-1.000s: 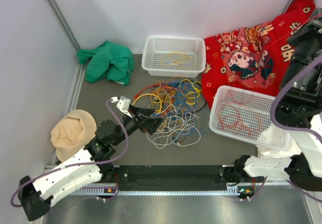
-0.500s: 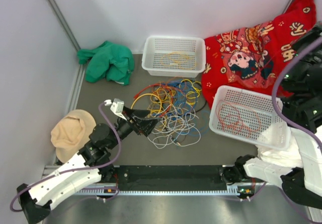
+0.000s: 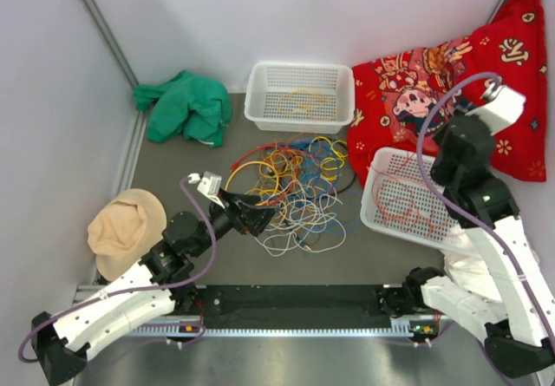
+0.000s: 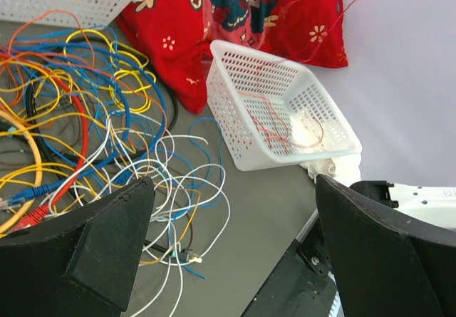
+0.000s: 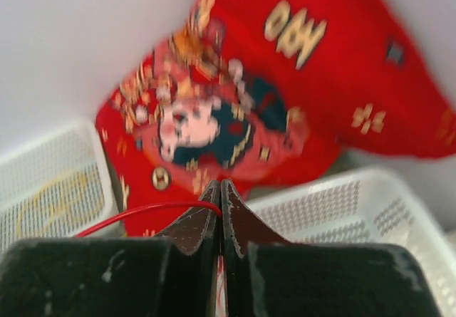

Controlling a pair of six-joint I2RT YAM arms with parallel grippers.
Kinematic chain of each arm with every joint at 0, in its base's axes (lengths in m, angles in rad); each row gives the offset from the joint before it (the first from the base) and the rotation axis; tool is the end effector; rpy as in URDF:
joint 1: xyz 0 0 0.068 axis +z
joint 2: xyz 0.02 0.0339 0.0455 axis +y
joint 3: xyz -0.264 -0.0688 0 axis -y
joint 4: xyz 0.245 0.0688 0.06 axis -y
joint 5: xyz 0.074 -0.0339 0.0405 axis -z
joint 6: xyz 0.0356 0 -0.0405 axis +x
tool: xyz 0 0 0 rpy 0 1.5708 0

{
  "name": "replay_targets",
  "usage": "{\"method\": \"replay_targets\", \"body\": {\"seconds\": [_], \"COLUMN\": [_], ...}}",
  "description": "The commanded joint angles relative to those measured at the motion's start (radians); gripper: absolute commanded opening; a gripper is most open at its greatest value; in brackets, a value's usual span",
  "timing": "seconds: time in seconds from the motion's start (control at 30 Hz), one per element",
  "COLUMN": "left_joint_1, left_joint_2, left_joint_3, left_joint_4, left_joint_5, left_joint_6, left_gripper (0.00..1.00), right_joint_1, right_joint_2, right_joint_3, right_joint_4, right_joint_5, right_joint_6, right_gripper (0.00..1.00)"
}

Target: Untangle the cables

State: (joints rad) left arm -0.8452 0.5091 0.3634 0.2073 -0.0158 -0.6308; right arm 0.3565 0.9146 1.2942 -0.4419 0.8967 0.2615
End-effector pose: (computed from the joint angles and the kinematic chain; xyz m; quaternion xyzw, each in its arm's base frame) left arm 0.0999 -0.1118 0.2727 0.0676 0.6817 -0.4862 0.5426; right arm 0.1599 0.0299 0.4632 0.2653 0.6701 -0.1133 0.6839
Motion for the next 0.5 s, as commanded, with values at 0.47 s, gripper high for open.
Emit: {"method": "replay_targets", "body": {"seconds": [0.47], "left_joint_1": [-0.002], "left_joint_2": [-0.021], "left_joint_3": [-0.024], "left_joint_4": [-0.008], "left_joint_5": [0.000], "left_joint_6": [-0.044], "left_gripper": [0.99], "right_joint_1": [-0.143], "right_joint_2": [-0.137], "right_joint_3": [-0.452], "right_joint_4": [-0.233], "right_joint_5": [-0.208], "right_joint_6": [0.545], "right_gripper": [0.00]}}
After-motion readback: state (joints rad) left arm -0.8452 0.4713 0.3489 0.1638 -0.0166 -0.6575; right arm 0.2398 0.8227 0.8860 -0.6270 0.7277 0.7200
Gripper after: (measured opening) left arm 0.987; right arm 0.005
